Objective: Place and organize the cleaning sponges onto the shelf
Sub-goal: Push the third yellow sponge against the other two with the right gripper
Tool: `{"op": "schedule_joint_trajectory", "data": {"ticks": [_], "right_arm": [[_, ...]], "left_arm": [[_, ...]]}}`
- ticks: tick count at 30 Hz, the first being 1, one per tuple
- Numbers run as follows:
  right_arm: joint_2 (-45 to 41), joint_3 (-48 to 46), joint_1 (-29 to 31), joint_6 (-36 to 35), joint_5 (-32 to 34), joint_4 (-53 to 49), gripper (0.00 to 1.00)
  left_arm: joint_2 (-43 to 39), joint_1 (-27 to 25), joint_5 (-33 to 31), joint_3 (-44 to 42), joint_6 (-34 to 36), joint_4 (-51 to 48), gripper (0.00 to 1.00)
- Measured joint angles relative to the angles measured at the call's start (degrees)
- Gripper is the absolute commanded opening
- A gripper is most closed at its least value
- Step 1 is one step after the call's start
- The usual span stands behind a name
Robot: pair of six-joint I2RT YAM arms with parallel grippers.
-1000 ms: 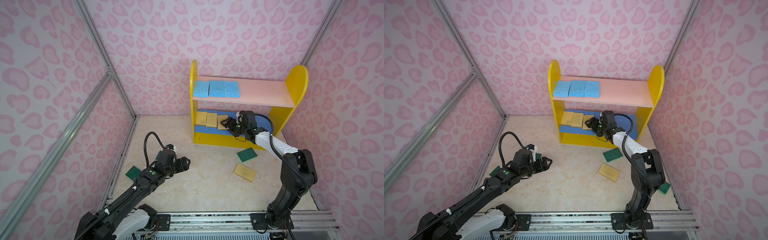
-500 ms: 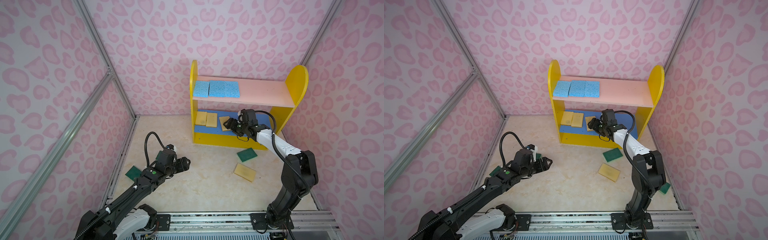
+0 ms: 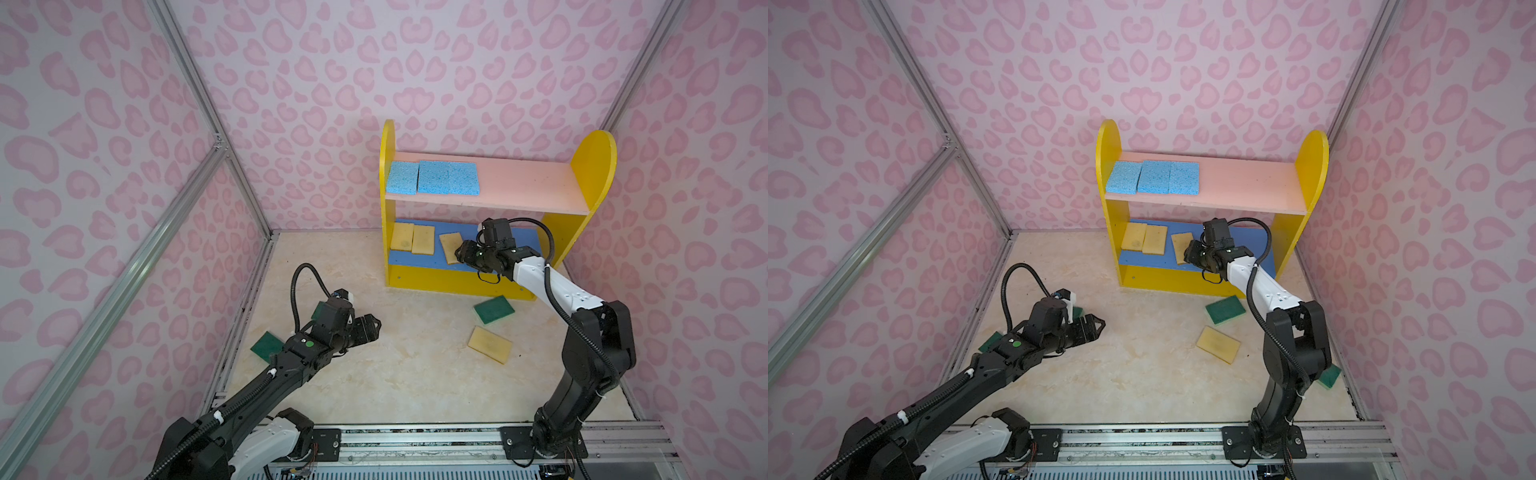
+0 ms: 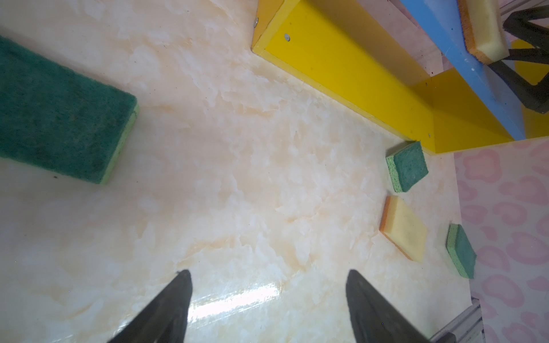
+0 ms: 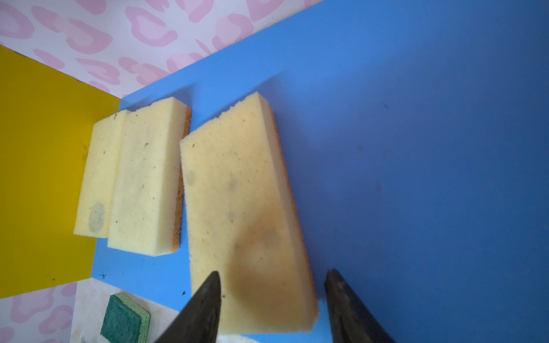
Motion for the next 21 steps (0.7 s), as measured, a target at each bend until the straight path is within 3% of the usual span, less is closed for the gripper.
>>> {"op": "schedule_joint_trajectory", "data": {"ticks": [6,21], "right_arm": [[2.19,1.16,0.20,1.38,-1.99,2.23,0.36],[4.13,2.34,-0.37,3.45,-3.52,3.96,0.28]], "left_arm": [[-0.09,0.00,-0.37,0.00,0.00,-0.04,0.82],[-0.46,0.00,-1.22,0.00,0.17,-1.33,0.83]]}}
